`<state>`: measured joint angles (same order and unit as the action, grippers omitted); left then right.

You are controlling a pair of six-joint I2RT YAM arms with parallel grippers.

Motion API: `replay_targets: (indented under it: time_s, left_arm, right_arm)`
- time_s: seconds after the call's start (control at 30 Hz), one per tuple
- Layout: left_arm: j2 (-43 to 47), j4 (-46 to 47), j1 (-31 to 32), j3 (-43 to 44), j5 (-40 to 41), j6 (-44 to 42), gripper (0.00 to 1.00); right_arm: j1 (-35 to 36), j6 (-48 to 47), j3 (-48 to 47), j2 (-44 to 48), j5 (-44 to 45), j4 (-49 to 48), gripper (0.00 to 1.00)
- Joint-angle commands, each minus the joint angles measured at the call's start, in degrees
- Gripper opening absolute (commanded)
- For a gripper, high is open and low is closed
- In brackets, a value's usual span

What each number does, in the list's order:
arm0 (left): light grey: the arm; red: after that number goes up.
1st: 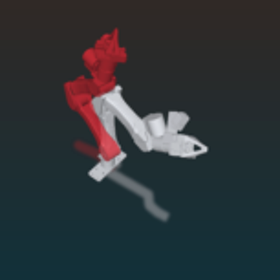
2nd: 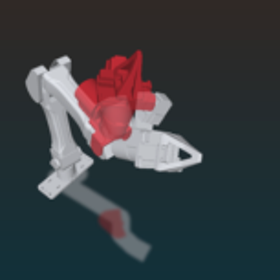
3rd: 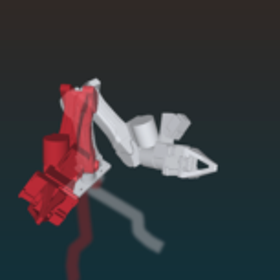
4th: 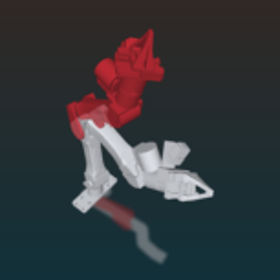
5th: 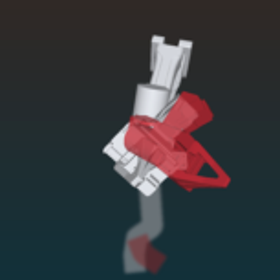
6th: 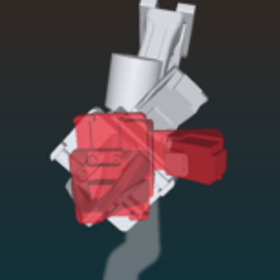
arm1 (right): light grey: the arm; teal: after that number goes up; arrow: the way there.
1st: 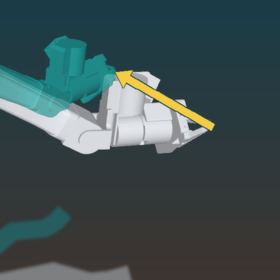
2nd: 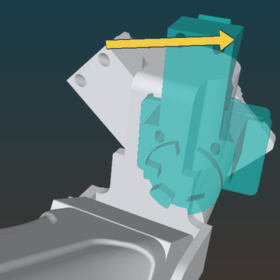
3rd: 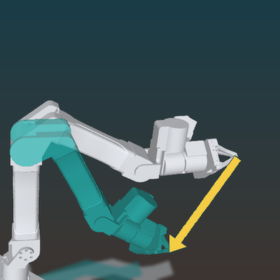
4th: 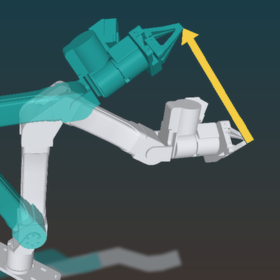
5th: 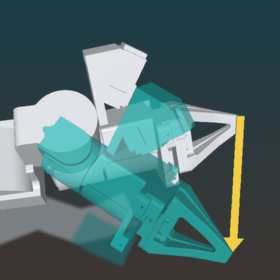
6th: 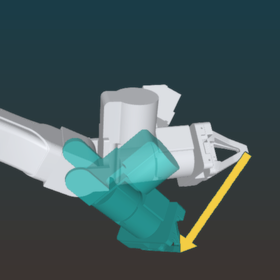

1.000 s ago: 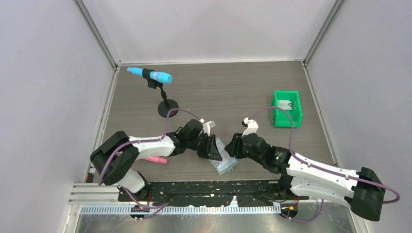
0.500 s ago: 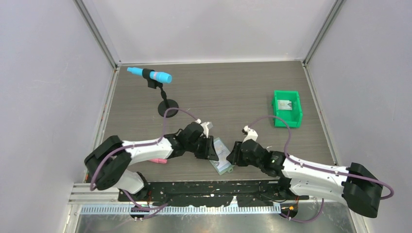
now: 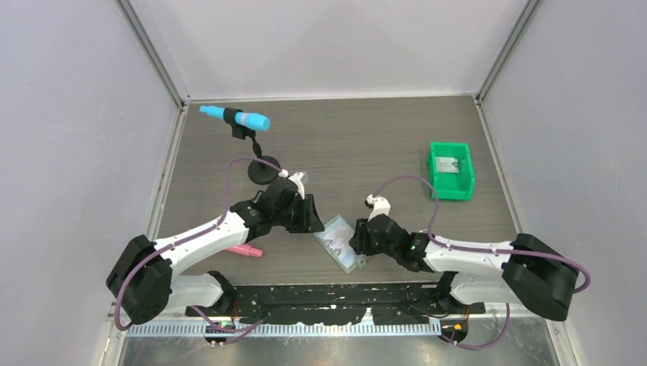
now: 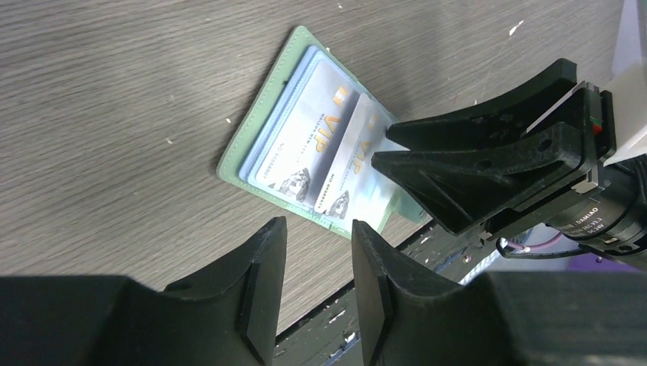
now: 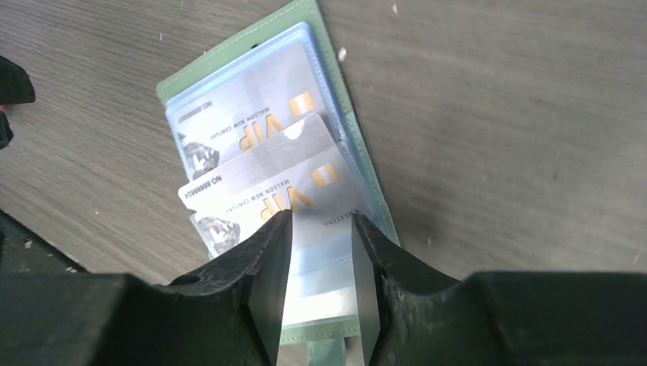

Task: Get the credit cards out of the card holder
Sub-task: Remove the credit card from the card holder.

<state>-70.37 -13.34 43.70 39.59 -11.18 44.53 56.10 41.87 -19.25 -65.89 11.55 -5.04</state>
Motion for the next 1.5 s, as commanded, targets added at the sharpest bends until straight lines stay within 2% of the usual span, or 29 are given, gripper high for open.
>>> replay_targets:
  time_s: [0.0,0.13,0.33,0.63,1.0,1.33,1.47]
  left_arm:
    - [0.36,-0.49,-1.74,-0.12,-1.95,-0.82,0.39]
    - [-1.55,2.56,-2.17,-0.3,-3.8,-1.75,0.4]
    - [-7.34,9.32,-2.5,0.13,-8.71,-0.54,0.4]
    - [-14.52,18.92,-2.56,-0.7,-13.85,0.91,0.39]
    - [-18.35,19.14,-2.79,-1.0,-11.71,-0.13,0.38]
    - [-21.73,25.22,-2.91,-3.17,-14.73,2.33,0.37]
    - [-21.91,28.04,-2.99,-4.01,-17.1,4.58,0.31]
  right_arm:
    - [-2.13,-12.46,-3.09,-5.97,-0.76,-7.14,0.41]
    - [-3.93,-21.46,-5.69,-10.17,-3.83,-8.39,0.41]
    - [-5.38,-24.79,-8.86,-12.27,-5.94,-7.78,0.41]
    - [-6.21,-25.06,-8.52,-11.8,-7.27,-9.23,0.41]
    - [-6.61,-23.93,-7.43,-12.48,-8.11,-11.6,0.41]
    - [-6.7,-21.59,-6.66,-11.39,-8.56,-12.39,0.41]
    - [-6.7,-20.85,-6.72,-11.46,-8.54,-12.29,0.41]
